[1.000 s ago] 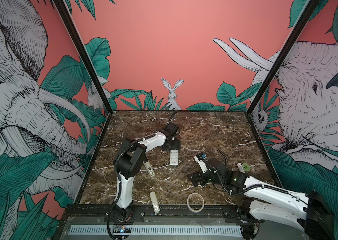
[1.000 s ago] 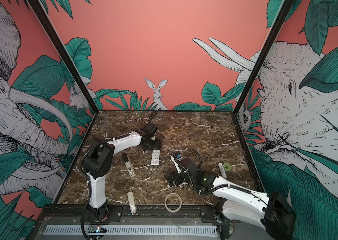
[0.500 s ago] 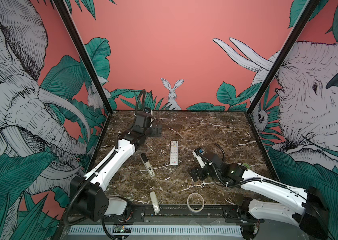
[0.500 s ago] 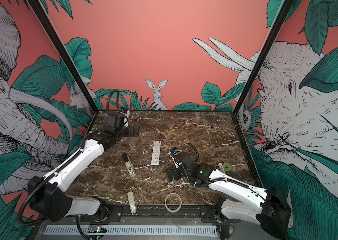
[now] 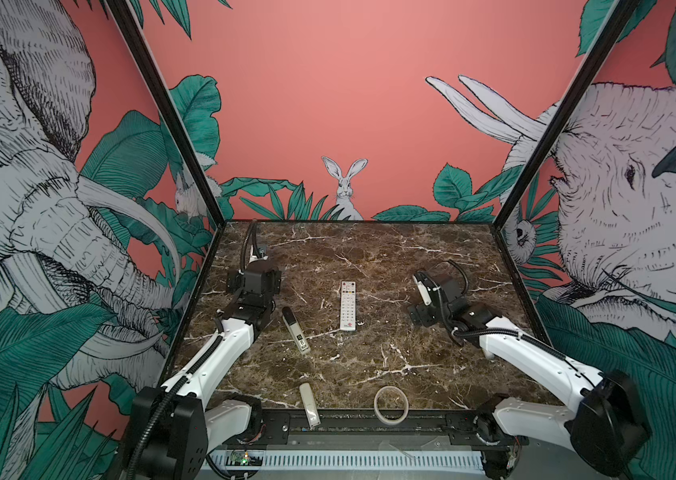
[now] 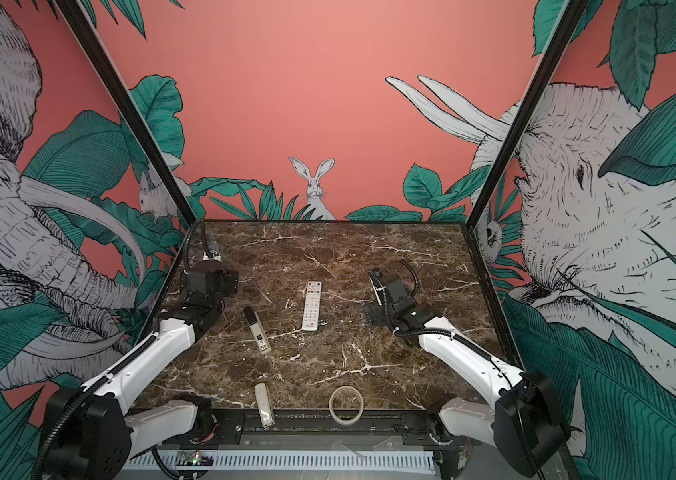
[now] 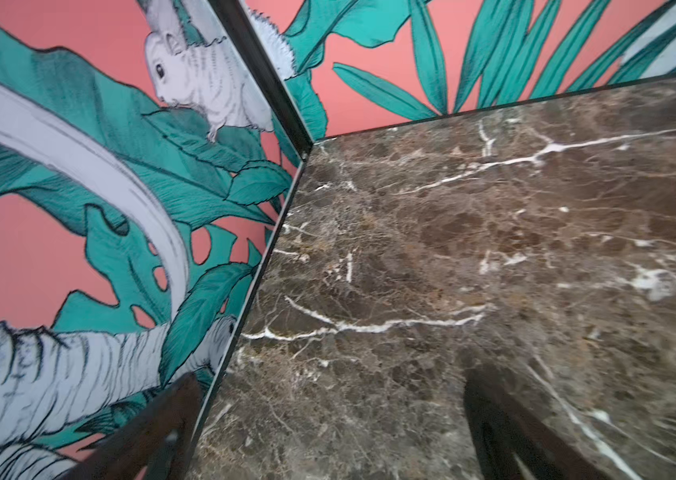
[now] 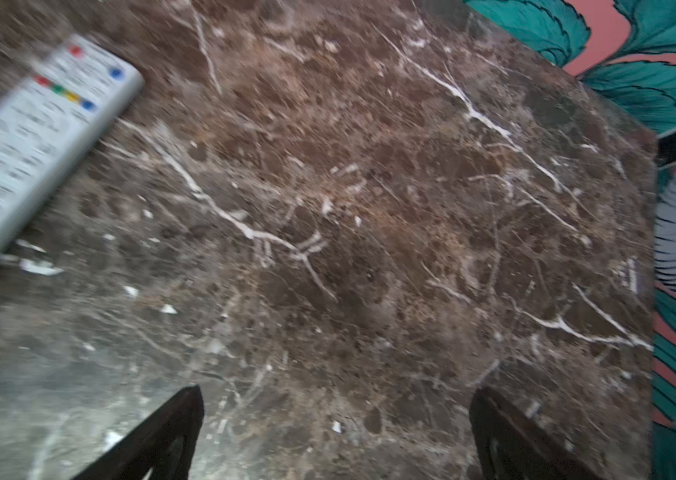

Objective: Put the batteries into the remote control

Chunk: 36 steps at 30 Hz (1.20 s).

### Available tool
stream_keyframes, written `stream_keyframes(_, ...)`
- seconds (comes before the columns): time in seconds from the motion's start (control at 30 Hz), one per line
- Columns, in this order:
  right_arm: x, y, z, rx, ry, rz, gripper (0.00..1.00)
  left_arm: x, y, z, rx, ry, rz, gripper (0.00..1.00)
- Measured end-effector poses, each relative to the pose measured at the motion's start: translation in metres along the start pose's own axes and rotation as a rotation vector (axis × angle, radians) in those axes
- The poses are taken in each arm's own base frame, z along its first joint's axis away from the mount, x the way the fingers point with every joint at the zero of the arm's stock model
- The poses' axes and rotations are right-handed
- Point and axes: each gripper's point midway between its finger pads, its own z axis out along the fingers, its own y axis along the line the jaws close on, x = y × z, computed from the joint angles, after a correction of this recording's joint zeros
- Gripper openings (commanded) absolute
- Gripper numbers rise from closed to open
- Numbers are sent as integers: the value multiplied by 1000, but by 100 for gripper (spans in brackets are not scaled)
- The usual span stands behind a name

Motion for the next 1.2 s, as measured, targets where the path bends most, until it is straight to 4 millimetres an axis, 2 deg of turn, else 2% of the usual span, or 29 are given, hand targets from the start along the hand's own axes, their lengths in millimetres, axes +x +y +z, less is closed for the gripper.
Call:
stream_keyframes(0.13, 32, -17, 20, 104, -11, -65, 100, 23, 0, 0, -24, -31, -23, 99)
stream_keyframes(0.2, 42, -23, 24, 132, -41, -65, 100, 38, -3, 2, -26, -38, -26, 99)
stream_keyframes(0.27, 44, -28, 27, 154, -87, -62, 100, 53, -5, 3, -25, -43, -26, 99)
stream_keyframes(0.37, 37, -32, 30, 178, -169, -53, 100, 64, -11, 6, -17, -54, -23, 99)
stream_keyframes(0.5, 28, -31, 38, 202, -266, -48, 100, 64, -17, 11, -9, -102, -47, 99)
stream_keyframes(0.7, 37, -27, 49, 223, -319, -72, 100, 80, -32, 19, 27, -117, -26, 99)
stream_keyframes(0.87, 17, -40, 43, 297, -405, -55, 100, 72, -45, 23, 81, -163, -19, 99)
stream_keyframes(1.07, 20, -53, 53, 382, -401, -48, 100, 69, -57, 29, 121, -178, 6, 99)
stream_keyframes(1.2, 21, -72, 51, 446, -414, 5, 100, 65, -61, 32, 128, -199, 3, 99)
